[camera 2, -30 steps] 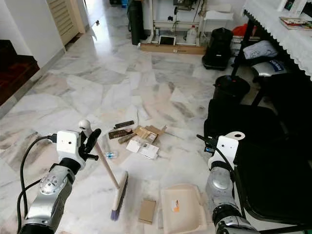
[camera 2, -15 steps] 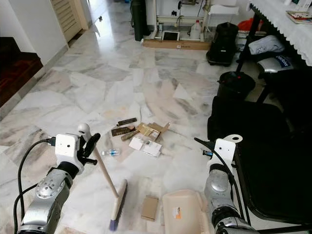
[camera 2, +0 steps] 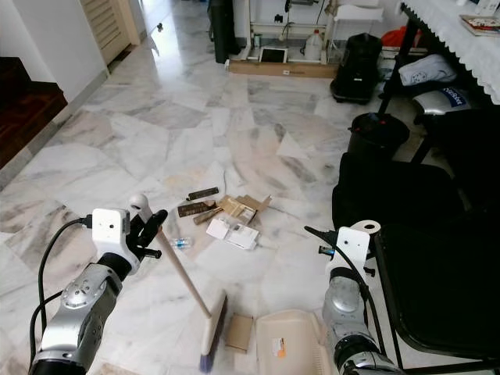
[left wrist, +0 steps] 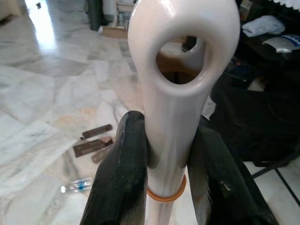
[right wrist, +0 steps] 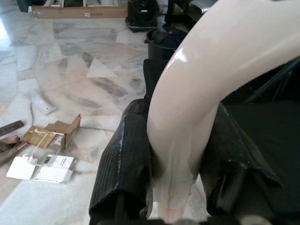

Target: Sweep floor

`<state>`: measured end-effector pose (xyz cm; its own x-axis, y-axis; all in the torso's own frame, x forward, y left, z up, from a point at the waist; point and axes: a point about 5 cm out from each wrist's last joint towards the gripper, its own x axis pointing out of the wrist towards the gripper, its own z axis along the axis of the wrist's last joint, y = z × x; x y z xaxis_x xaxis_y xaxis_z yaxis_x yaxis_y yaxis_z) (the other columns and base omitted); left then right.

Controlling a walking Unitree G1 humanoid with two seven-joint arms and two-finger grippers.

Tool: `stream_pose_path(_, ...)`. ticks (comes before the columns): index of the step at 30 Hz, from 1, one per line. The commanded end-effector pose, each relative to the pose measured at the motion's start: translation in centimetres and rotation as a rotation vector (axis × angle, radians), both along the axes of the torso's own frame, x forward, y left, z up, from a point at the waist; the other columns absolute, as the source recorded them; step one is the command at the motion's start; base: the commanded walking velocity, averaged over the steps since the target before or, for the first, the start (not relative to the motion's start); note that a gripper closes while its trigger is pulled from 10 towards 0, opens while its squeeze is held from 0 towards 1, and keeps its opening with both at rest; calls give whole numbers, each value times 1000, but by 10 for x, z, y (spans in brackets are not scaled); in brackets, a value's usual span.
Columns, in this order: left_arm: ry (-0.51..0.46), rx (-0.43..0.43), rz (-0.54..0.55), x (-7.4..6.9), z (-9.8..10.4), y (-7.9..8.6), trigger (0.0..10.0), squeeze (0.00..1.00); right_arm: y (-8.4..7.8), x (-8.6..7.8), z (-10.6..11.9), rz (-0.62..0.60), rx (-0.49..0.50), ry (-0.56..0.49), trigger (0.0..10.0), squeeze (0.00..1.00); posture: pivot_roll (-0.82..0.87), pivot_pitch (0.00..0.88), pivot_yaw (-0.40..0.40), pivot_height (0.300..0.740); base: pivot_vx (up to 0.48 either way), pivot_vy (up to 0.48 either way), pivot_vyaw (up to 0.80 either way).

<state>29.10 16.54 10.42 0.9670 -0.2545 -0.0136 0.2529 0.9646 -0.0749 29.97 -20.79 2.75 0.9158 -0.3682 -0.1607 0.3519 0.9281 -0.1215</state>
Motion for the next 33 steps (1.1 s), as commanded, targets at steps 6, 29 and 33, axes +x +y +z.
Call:
stream_pose_path(6,65,-47,-100,0,-3,-4,10000,0,2,-2,-5,-4,-10,32,10000,0,116,57,16,740,0,0,0)
stream_pose_path(29,74,-346,-202,4,20,-9,10000,0,7,4,-2,9,5,44,10000,0,126,21,11,740,0,0,0)
stream_pose_path(33,55,-330,-177,6,22,-6,10000,0,7,4,-2,12,7,45,10000,0,125,20,11,740,0,0,0)
